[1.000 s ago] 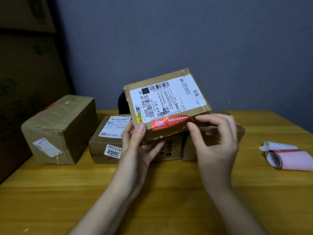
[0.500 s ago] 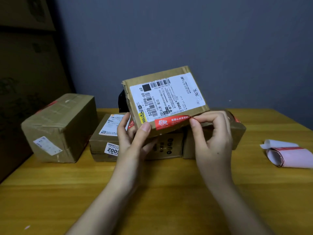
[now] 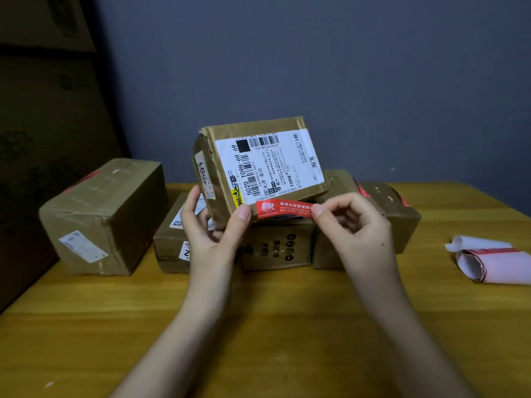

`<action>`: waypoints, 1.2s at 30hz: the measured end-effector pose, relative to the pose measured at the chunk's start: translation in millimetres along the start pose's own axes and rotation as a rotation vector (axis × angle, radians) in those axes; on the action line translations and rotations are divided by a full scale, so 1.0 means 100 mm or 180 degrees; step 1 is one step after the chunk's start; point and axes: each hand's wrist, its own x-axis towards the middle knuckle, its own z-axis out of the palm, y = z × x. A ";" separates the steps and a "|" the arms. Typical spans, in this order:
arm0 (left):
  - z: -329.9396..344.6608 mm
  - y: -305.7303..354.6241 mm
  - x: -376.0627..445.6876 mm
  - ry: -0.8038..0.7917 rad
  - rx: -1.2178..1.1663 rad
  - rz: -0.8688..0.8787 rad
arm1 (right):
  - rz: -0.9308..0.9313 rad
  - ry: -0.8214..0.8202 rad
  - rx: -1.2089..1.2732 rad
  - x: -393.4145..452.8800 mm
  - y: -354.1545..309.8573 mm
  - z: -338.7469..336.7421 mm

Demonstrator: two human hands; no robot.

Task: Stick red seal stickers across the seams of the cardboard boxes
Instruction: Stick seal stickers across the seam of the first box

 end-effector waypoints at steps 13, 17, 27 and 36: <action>0.01 0.02 -0.05 0.0056 0.0233 0.0208 | 0.0189 0.0027 0.0441 0.01 0.01 0.00; 0.02 0.01 -0.05 0.0136 0.0187 0.0217 | 0.0458 -0.0012 0.0353 0.00 0.03 0.02; 0.04 0.00 -0.05 0.0164 0.0078 0.0253 | 0.0448 0.0000 0.0656 -0.07 0.00 0.07; 0.03 -0.01 -0.04 0.0181 0.0080 0.0287 | -0.0239 -0.0133 0.0617 -0.18 0.00 0.17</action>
